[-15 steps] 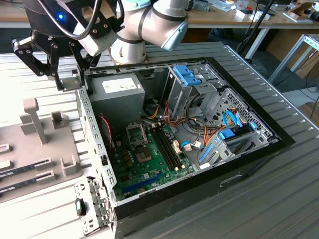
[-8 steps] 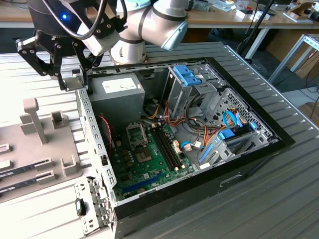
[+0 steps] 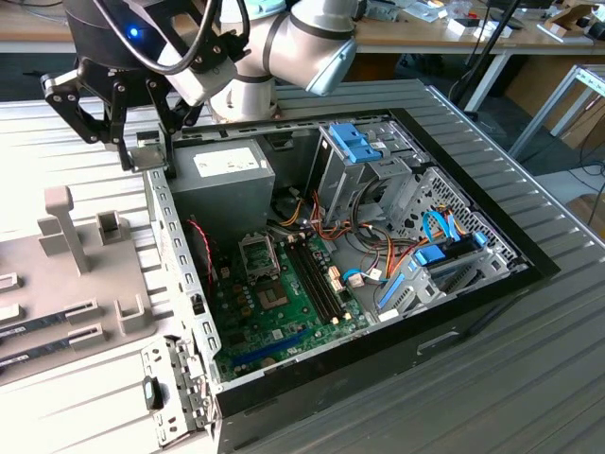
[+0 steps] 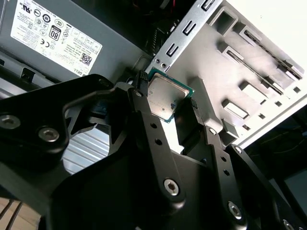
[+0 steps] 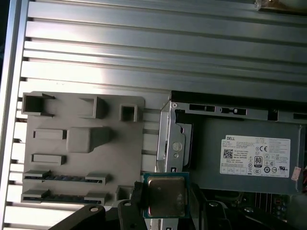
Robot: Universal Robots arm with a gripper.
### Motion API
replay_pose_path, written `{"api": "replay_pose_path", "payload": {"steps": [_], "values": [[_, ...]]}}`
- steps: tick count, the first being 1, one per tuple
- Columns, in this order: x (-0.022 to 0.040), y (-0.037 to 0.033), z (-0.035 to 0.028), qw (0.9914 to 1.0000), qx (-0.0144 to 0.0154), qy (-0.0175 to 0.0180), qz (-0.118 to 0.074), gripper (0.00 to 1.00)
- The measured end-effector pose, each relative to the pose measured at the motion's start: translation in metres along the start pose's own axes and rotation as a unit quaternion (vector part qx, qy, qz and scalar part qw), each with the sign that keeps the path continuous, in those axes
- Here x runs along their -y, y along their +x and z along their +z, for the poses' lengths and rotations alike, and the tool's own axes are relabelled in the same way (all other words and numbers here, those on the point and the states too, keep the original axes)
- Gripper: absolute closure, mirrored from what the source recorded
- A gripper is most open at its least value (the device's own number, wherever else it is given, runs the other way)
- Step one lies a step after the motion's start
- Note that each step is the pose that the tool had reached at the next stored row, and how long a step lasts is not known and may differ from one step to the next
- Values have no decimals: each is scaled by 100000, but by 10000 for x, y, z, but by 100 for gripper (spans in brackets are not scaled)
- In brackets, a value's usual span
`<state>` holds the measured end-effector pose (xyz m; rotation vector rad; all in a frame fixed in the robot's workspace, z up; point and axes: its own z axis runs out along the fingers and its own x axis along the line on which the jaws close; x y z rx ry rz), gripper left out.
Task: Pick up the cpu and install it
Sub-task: 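Pick up the cpu and move it towards the insertion slot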
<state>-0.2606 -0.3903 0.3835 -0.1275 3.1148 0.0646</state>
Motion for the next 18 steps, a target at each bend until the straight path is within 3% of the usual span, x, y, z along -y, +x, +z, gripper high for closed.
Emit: {"api": "replay_pose_path", "payload": {"steps": [9,18], "values": [[9,-104,7,100000,-1,1,-2,53],[14,-166,11,100000,0,-1,-4,53]]}}
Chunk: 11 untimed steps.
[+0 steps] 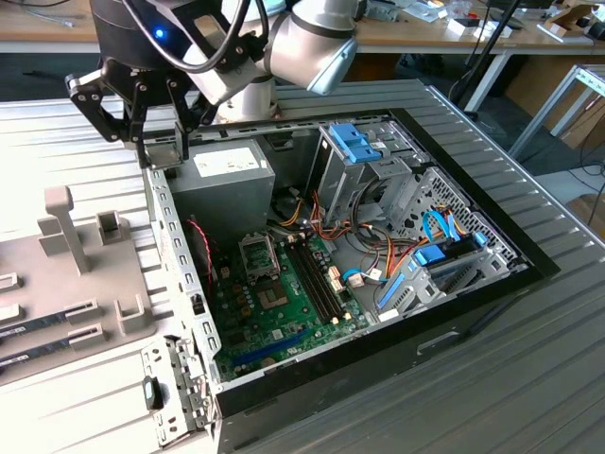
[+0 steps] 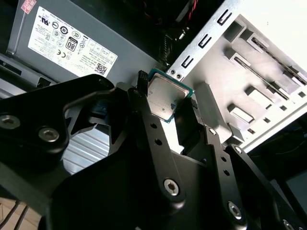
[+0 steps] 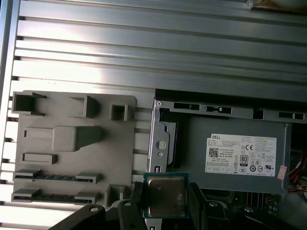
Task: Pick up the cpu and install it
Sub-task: 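Pick up the cpu and move it towards the insertion slot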
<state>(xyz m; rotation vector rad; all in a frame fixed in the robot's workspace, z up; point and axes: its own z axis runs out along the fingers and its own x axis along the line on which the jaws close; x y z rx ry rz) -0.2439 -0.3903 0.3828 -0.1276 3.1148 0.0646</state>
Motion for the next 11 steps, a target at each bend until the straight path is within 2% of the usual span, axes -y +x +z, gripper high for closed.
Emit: {"api": "replay_pose_path", "payload": {"steps": [11], "values": [[9,-100,7,100000,-1,1,2,53]]}}
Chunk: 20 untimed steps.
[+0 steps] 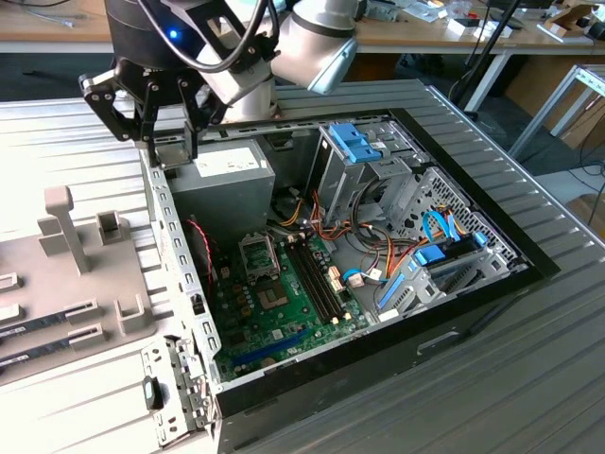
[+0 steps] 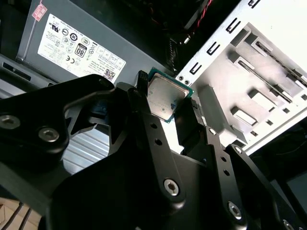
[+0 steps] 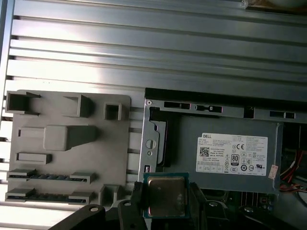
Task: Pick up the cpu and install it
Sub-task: 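Pick up the cpu and move it towards the insertion slot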
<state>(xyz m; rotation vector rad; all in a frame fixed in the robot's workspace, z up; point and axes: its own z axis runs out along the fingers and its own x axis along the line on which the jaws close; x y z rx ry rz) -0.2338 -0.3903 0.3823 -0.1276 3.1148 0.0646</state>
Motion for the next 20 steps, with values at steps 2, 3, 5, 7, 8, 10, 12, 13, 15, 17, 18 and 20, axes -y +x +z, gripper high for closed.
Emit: {"api": "replay_pose_path", "payload": {"steps": [2,3,5,7,8,10,12,13,15,17,18,20], "values": [[1,-17,1,100000,-3,0,-1,53],[2,-28,2,100000,-1,-1,-1,53],[4,-45,2,100000,-1,1,-1,53],[5,-64,3,100000,-3,0,1,53],[6,-72,4,100000,-1,0,2,53],[7,-88,4,100000,-2,2,1,53],[9,-111,6,100000,1,-2,0,53],[10,-120,6,100000,0,-1,-2,53],[12,-140,7,100000,-1,-1,-1,53],[15,-182,10,100000,-5,1,-4,53],[17,-196,12,100000,-1,0,-1,53],[18,-217,14,100000,0,1,1,53]]}}
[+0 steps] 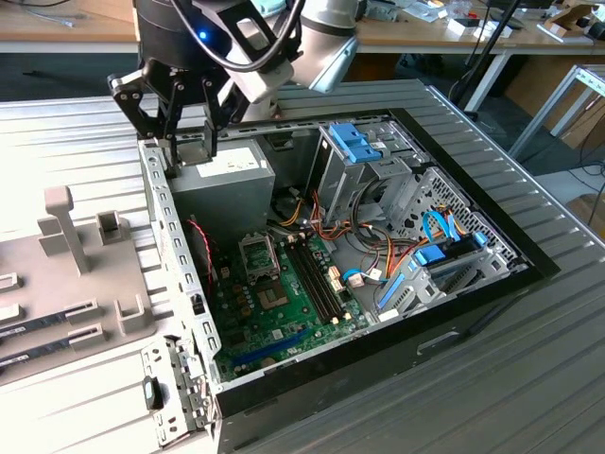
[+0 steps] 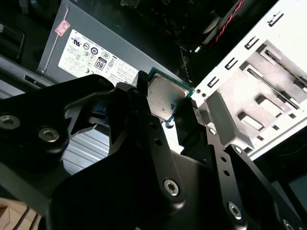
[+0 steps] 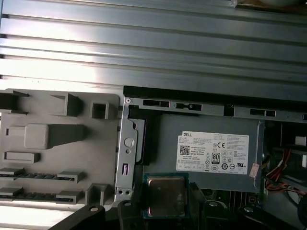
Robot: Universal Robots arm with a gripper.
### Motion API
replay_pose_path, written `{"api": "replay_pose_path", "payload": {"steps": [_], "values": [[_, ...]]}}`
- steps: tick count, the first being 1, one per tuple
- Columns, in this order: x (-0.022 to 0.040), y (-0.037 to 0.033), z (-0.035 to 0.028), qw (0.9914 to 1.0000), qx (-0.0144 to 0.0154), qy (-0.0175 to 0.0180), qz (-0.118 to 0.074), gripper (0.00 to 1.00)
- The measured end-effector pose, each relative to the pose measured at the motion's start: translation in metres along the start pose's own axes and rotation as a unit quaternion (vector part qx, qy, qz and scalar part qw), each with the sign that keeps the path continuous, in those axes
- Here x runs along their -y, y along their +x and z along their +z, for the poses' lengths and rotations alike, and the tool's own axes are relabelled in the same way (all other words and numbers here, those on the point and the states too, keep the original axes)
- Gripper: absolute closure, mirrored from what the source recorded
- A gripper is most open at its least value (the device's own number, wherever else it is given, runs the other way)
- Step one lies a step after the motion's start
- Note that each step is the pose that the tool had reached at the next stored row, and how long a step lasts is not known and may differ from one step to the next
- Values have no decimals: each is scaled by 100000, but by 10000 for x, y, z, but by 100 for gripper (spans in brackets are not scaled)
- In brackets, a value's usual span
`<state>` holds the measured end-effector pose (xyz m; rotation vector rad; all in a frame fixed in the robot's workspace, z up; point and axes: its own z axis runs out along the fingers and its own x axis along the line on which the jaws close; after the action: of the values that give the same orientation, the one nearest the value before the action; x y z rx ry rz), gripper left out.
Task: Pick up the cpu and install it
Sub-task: 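Pick up the cpu and move it towards the insertion slot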
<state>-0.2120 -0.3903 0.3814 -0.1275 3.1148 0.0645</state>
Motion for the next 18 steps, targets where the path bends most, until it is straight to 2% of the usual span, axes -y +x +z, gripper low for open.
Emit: {"api": "replay_pose_path", "payload": {"steps": [18], "values": [[16,-185,14,100000,-2,-2,-1,53]]}}
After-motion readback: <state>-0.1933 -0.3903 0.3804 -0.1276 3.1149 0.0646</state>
